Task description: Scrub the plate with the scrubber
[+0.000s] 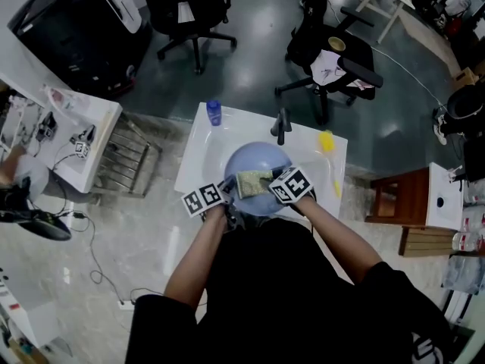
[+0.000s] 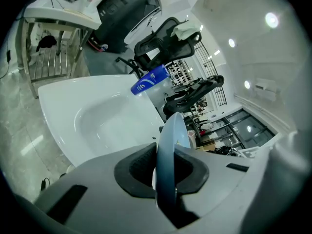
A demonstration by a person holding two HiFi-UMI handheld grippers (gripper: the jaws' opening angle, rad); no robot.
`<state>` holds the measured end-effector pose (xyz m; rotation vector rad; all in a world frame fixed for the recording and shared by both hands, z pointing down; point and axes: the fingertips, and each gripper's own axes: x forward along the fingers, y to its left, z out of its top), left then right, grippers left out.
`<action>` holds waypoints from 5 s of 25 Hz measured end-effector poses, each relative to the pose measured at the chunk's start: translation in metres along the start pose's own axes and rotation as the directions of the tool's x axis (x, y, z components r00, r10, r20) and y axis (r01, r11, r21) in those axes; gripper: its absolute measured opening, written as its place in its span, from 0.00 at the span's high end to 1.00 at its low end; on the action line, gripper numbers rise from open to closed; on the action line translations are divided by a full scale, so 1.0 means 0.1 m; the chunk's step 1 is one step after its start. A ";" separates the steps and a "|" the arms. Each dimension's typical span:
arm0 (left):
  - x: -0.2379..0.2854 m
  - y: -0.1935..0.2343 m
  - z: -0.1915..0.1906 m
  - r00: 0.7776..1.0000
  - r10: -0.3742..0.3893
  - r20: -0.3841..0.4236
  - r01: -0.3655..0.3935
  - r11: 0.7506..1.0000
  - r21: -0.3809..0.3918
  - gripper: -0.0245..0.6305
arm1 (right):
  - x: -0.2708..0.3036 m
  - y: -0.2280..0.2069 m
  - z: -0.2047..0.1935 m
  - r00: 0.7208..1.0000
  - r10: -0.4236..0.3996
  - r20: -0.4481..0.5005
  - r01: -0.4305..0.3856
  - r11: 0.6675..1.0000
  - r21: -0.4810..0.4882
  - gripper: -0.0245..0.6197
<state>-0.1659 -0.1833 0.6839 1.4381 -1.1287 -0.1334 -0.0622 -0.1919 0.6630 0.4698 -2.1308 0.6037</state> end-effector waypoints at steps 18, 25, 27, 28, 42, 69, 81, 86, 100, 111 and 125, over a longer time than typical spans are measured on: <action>-0.02 -0.04 -0.06 0.999 -0.023 -0.035 0.022 1.000 -0.009 0.90 | -0.11 -0.77 0.02 0.983 -0.181 0.013 0.179 0.978 0.105 0.85; -0.05 0.25 -0.04 0.999 0.023 -0.029 -0.025 0.997 -0.077 0.90 | -0.24 -0.83 -0.01 0.974 -0.201 0.108 0.178 0.965 0.195 0.85; -0.03 0.34 -0.04 0.998 0.036 -0.042 -0.040 0.995 -0.088 0.90 | -0.30 -0.77 0.00 0.969 -0.186 0.161 0.147 0.962 0.229 0.85; -0.01 0.38 -0.03 0.998 0.043 -0.050 -0.047 0.995 -0.089 0.90 | -0.33 -0.75 -0.01 0.966 -0.183 0.182 0.136 0.961 0.241 0.85; 0.73 0.92 -0.18 0.949 0.165 -0.270 -0.177 0.984 -0.023 0.89 | -1.00 -0.59 -0.74 0.902 -0.333 0.275 0.173 0.862 0.476 0.86; 1.10 0.76 -0.10 0.906 0.333 -0.260 -0.228 0.903 0.364 0.55 | -1.45 -0.15 -1.34 0.788 -0.516 0.337 0.224 0.749 0.623 0.86; -0.63 -0.74 -0.94 0.998 0.014 0.059 -0.049 0.741 0.669 0.66 | -2.21 0.42 -1.50 0.714 -0.490 0.500 0.257 0.847 0.465 0.86; -1.32 -1.32 -1.76 0.979 -0.082 0.187 -0.097 0.620 0.779 0.93 | -2.63 0.87 -1.99 0.685 -0.468 0.559 0.240 0.869 0.433 0.86; -2.07 -1.98 -3.36 0.966 -0.157 0.204 -0.080 0.569 0.819 0.95 | -3.59 1.66 -3.18 0.646 -0.506 0.572 0.297 0.856 0.423 0.86; -2.36 -2.09 -3.58 0.958 -0.207 0.197 -0.061 0.526 0.848 0.95 | -3.65 2.00 -3.30 0.600 -0.546 0.584 0.330 0.835 0.441 0.86; -2.75 -2.24 -3.86 0.941 -0.333 0.065 0.066 0.368 0.928 0.95 | -3.61 2.62 -3.10 0.609 -0.458 0.647 0.290 0.889 0.356 0.86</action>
